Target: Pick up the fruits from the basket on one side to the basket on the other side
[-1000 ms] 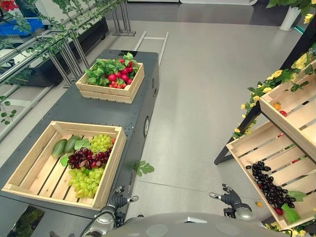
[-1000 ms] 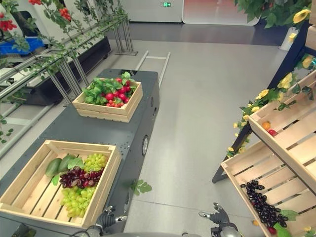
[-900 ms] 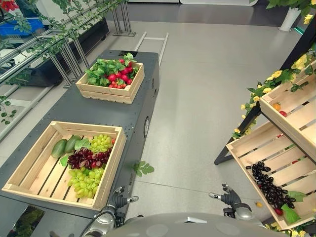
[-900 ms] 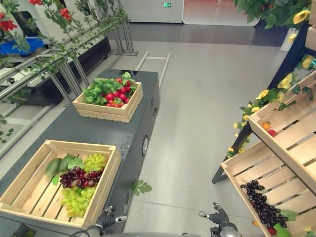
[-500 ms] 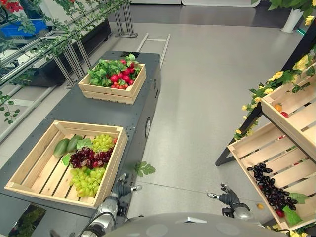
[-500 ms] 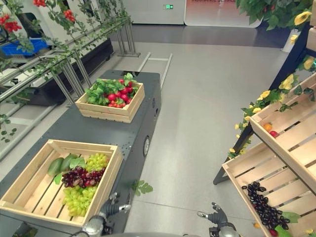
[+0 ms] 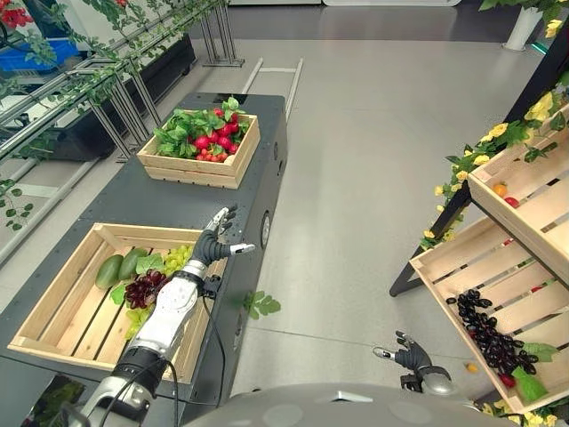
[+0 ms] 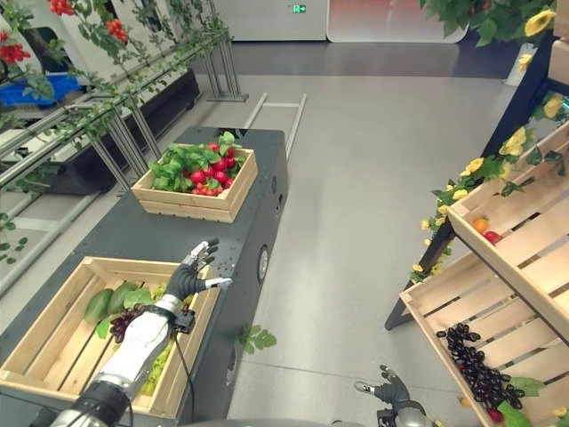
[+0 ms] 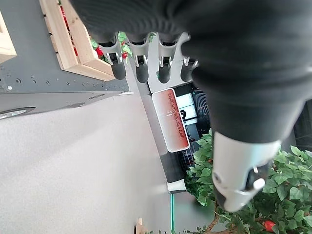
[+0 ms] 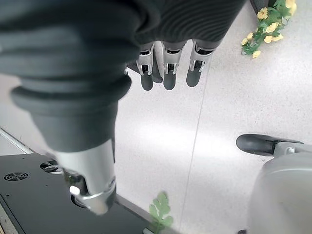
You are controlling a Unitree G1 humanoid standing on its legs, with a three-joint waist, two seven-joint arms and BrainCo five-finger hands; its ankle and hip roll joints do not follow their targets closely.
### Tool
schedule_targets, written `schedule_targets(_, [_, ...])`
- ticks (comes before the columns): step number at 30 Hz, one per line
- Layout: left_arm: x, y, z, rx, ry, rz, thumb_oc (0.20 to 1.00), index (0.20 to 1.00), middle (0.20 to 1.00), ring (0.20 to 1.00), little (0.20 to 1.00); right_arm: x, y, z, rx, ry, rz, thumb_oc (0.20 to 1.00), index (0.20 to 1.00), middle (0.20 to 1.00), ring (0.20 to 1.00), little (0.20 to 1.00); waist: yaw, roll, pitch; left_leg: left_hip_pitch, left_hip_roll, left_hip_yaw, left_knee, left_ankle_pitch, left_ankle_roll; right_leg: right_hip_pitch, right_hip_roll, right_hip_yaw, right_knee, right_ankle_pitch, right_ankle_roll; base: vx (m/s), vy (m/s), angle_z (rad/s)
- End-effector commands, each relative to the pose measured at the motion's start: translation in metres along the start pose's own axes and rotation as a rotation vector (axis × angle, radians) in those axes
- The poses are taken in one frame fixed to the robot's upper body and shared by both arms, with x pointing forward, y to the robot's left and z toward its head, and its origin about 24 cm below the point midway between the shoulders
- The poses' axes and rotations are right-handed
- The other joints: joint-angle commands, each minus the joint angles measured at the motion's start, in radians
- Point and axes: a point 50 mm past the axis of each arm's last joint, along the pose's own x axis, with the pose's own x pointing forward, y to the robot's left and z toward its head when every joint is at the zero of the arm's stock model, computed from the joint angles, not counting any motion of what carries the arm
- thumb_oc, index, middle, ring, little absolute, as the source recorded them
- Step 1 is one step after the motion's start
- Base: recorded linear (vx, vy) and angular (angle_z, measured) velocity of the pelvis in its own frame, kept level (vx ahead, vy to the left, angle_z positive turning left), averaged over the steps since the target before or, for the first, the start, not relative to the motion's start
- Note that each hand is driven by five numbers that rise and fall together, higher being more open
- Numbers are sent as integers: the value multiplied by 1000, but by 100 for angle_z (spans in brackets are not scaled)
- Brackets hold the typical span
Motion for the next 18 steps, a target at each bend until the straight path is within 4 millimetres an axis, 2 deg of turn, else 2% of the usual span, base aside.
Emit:
schedule_targets(1, [9, 38, 43, 20, -205, 125, 1000, 1000, 1000, 1000, 1000, 8, -5, 68, 117, -263, -20, 1000, 1000, 1000, 1000, 1000, -18, -31, 46, -30, -47, -46, 38, -50, 28, -92, -52, -3, 99, 22, 87, -119, 33, -8])
schedule_targets(2, [8, 42, 45, 21, -213, 141, 1000, 1000, 1000, 1000, 1000, 8, -7, 72, 129, -280, -24, 1000, 1000, 1000, 1000, 1000, -18, -28, 55, -43, -48, -45, 43, -49, 29, -106, -53, -1, 105, 23, 87, -114, 41, -10])
schedule_targets(3, [5, 52, 43, 0, -208, 187, 1000, 1000, 1000, 1000, 1000, 6, -7, 90, 146, -356, -15, 1000, 1000, 1000, 1000, 1000, -20, -19, 72, -55, -50, -40, 46, -55, 30, -121, -52, 3, 111, 17, 89, -123, 46, -7])
schedule_targets(5, [2, 63, 44, 3, -212, 237, 1000, 1000, 1000, 1000, 1000, 4, -11, 107, 148, -430, -15, 1000, 1000, 1000, 1000, 1000, -21, -10, 100, -91, -53, -39, 56, -48, 30, -158, -54, 7, 122, 22, 89, -173, 42, -6])
schedule_targets(8, [-10, 84, 49, 103, -215, 313, 1000, 1000, 1000, 1000, 1000, -6, -16, 144, 135, -594, -3, 1000, 1000, 1000, 1000, 1000, -18, 8, 156, -158, -56, -40, 68, -29, 29, -231, -55, 9, 140, 33, 87, -204, 35, -6])
schedule_targets(12, [-18, 104, 48, 235, -174, 400, 1000, 1000, 1000, 1000, 1000, -16, -20, 171, 108, -709, -6, 1000, 1000, 1000, 1000, 1000, -5, 25, 204, -224, -55, -41, 73, -7, 24, -298, -55, 4, 154, 42, 86, -130, 12, -4])
schedule_targets(14, [-29, 122, 46, 335, -122, 492, 1000, 1000, 1000, 1000, 1000, -24, -24, 188, 77, -789, -16, 1000, 1000, 1000, 1000, 1000, 6, 45, 261, -270, -53, -54, 85, 6, 20, -342, -57, -3, 179, 41, 83, -147, 2, 2])
schedule_targets(15, [-29, 122, 46, 335, -123, 493, 1000, 1000, 1000, 1000, 1000, -24, -24, 189, 76, -790, -16, 1000, 1000, 1000, 1000, 1000, 5, 45, 261, -273, -53, -55, 87, 6, 20, -344, -58, -4, 181, 40, 83, -126, -1, 5])
schedule_targets(16, [-33, 129, 43, 374, -96, 524, 1000, 1000, 1000, 1000, 1000, -26, -27, 193, 74, -807, -29, 1000, 1000, 1000, 1000, 1000, 8, 51, 278, -289, -54, -58, 93, 10, 20, -360, -58, -7, 191, 38, 83, -138, 16, 9])
schedule_targets(17, [-44, 144, 47, 483, -67, 576, 1000, 1000, 1000, 1000, 1000, -34, -31, 205, 50, -871, -39, 1000, 1000, 1000, 1000, 1000, 14, 65, 320, -320, -52, -68, 99, 17, 19, -401, -64, -15, 218, 34, 82, -138, 16, 9])
schedule_targets(18, [-45, 144, 47, 484, -66, 577, 1000, 1000, 1000, 1000, 1000, -35, -31, 205, 48, -871, -38, 1000, 1000, 1000, 1000, 1000, 12, 65, 317, -325, -52, -69, 102, 17, 19, -406, -65, -16, 222, 32, 82, -174, 17, 14])
